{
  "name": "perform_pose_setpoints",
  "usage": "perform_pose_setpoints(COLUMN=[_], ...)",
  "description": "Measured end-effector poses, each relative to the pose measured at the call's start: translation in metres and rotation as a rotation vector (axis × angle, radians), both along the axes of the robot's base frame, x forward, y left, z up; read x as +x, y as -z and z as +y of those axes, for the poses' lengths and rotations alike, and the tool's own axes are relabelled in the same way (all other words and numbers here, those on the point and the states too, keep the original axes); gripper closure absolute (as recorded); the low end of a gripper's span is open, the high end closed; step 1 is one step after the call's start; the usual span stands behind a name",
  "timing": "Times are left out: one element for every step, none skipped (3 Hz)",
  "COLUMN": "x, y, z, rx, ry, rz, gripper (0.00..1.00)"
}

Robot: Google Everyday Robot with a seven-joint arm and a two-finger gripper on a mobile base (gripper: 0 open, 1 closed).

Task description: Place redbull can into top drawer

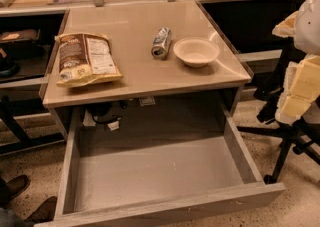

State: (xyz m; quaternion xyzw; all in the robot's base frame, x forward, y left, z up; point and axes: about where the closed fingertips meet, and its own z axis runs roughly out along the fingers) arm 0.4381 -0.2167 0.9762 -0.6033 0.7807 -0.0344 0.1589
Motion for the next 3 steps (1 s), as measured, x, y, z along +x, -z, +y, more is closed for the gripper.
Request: perform_pose_setpoints(x=[0.0, 0.027, 0.069], y=[0.0, -0.016, -0.03], z=[0.0, 0.034, 0.099], rx=[0.0, 0.018, 0.011], ry=[0.0, -0.022, -0.073], rz=[0.0, 0.0, 0.0], gripper=[0.0, 0.0, 0.0])
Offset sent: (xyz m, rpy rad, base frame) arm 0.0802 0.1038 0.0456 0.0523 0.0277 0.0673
